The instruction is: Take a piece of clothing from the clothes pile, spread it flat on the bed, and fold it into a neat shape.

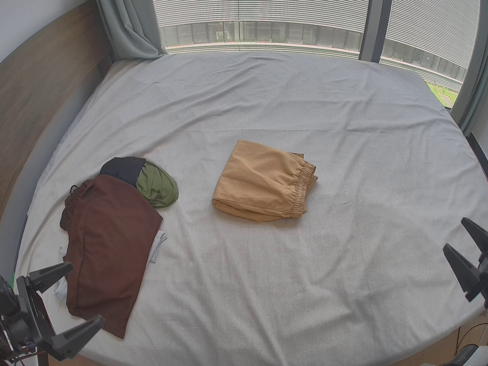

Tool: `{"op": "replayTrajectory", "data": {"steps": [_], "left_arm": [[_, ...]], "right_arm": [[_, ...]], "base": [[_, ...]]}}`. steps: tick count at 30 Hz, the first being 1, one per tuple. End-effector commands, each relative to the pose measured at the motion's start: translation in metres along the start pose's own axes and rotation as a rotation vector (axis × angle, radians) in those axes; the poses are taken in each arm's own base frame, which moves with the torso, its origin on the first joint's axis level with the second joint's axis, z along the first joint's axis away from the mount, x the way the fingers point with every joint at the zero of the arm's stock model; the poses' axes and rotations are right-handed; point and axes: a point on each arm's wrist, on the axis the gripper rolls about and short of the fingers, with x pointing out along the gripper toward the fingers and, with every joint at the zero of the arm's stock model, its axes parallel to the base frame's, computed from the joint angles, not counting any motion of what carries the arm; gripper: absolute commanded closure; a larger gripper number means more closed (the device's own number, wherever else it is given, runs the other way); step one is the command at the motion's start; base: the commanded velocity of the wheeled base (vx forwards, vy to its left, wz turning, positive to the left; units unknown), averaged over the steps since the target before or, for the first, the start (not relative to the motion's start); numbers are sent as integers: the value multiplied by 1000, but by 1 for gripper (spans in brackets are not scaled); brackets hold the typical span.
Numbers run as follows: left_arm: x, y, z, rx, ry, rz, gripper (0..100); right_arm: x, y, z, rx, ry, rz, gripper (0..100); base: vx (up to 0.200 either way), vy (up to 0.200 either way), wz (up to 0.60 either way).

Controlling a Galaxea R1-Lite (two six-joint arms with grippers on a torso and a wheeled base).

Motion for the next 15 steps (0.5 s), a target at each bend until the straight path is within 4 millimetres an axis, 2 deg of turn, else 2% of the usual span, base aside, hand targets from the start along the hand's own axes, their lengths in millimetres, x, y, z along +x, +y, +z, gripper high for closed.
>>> {"op": "replayTrajectory", "data": {"steps": [1,11,15], "left_arm": [[-30,-23,-15,42,-40,-69,0],[-50,-35,-28,117,-94,-88,0],[-57,-39,-31,156,-141,-79,0]], "right_arm": [[-66,18,-13,-52,-124,-83,0],[-96,28,-48,-71,-128,-150,0],[-98,27,-55,-61,-90,-179,0]], "base": [[0,0,0],[0,0,0],[0,0,0]]}}
